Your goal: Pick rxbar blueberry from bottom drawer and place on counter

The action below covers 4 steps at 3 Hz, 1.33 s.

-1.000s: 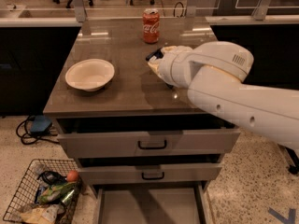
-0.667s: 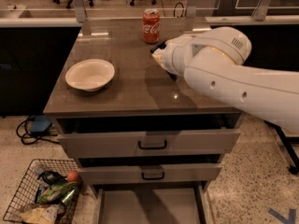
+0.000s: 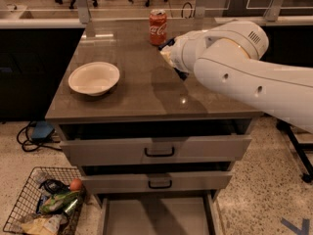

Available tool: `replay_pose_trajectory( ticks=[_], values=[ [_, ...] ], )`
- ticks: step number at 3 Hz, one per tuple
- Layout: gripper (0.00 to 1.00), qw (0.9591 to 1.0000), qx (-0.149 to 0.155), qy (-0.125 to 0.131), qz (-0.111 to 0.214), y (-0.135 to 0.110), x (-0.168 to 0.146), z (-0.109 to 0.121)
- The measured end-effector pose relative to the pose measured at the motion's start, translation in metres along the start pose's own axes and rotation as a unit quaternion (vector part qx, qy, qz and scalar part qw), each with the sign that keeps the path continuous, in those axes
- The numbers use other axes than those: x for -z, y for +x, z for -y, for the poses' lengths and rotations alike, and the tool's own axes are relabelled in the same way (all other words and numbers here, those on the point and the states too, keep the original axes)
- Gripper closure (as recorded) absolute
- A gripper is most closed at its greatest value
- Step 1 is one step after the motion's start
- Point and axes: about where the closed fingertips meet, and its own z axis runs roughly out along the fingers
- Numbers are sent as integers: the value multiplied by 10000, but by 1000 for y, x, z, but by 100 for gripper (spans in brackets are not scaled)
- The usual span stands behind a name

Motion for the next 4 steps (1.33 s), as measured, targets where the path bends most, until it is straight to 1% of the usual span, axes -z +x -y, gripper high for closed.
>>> replay_pose_trajectory(
  ticks=[2, 3, 4],
  values=[
    [8, 10000, 4, 2, 16, -2, 1, 0],
    [0, 10000, 5, 2, 22, -2, 2, 0],
    [0, 10000, 6, 2, 23, -3, 2, 0]
  ],
)
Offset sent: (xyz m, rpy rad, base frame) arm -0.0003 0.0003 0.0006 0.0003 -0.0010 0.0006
